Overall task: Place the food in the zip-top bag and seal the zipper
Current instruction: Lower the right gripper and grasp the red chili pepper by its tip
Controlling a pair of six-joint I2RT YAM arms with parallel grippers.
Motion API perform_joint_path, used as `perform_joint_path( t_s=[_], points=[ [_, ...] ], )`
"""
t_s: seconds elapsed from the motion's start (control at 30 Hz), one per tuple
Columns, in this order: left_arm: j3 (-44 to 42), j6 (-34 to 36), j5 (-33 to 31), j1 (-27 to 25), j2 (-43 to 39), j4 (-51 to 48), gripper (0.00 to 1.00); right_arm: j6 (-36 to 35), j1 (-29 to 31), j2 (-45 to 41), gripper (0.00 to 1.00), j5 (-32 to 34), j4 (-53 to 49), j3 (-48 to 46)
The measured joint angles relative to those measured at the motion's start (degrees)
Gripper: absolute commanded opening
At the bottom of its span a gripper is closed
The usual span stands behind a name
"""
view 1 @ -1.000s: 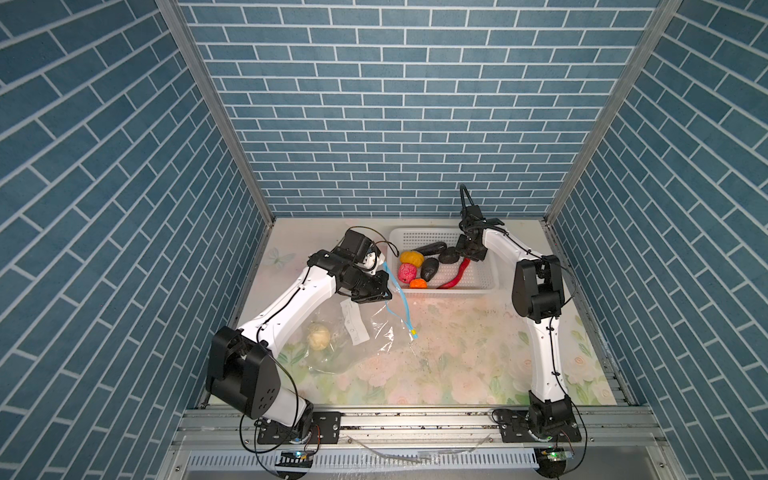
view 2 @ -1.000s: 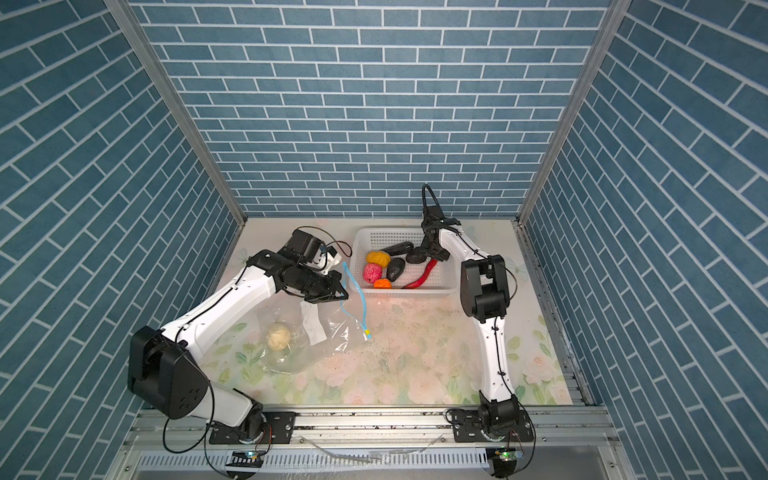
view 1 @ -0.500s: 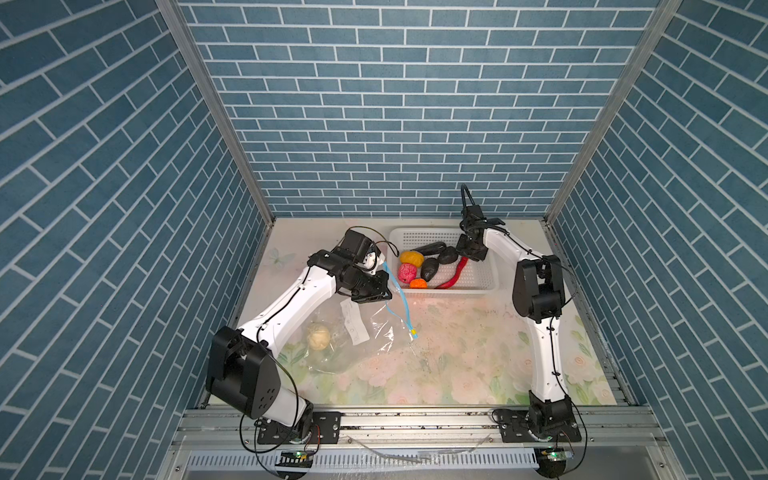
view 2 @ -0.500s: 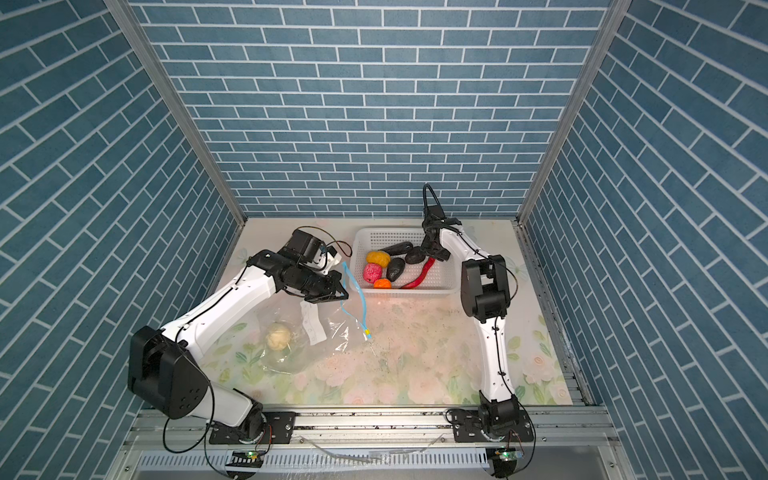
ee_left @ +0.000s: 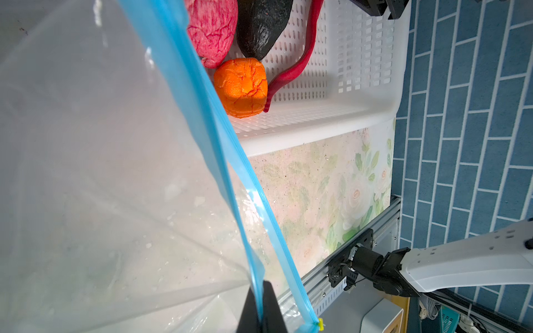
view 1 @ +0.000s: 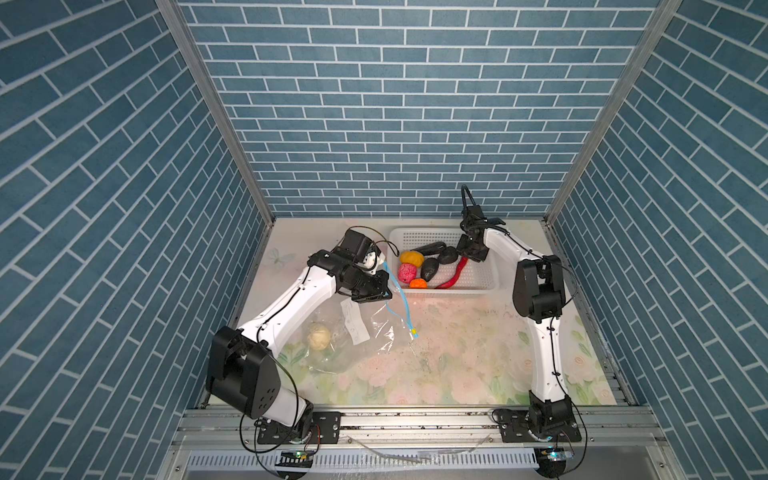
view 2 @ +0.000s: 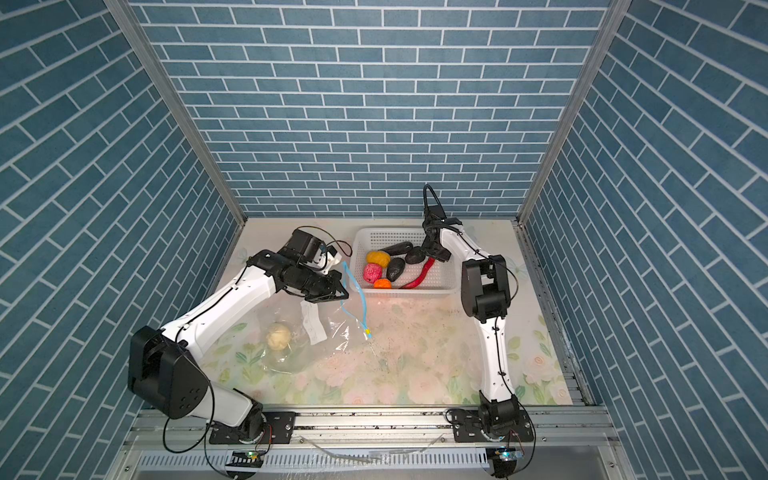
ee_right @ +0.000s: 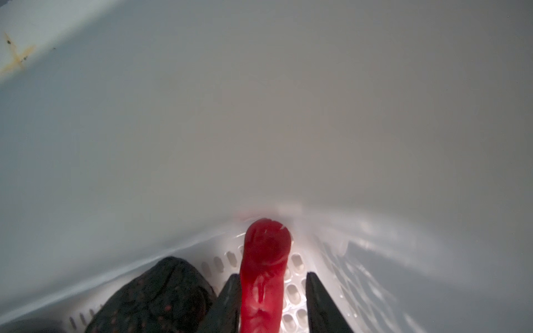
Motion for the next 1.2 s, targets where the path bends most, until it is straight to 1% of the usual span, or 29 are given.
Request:
perform_joint_path(
  t_s=[0.23, 0.47, 0.7, 0.9, 1.07, 1.2],
  points=[
    [-0.24, 0.02, 0.02, 0.0, 0.0, 0.24, 0.0, 1.18, 0.37, -0.26, 0.33, -0.26, 1.31, -0.87],
    [-0.5, 0.02, 0.02, 0.0, 0.0, 0.46, 0.0, 1.44, 0.79, -2.36, 0.33, -1.05, 1.95, -3.87],
    [-1.07, 0.04, 0.07, 0.0, -0.07, 0.98, 0.0, 3.56, 1.99, -5.4, 0.36, -2.43, 0.44, -11.13],
    [-1.81, 0.07, 0.17, 0.0, -0.31, 1.36, 0.0, 4.28, 2.19, -6.23, 0.36, -2.8, 0.63, -12.55],
    [-1.84, 0.11, 0.15, 0.0, -1.07, 1.31, 0.0, 5.31, 2.16, -6.27, 0.31, -4.24, 1.49, -13.11],
    [-1.84, 0.22, 0.15, 0.0, -1.18, 1.31, 0.0, 6.19, 1.86, -7.06, 0.24, -5.18, 2.75, -14.47]
  ],
)
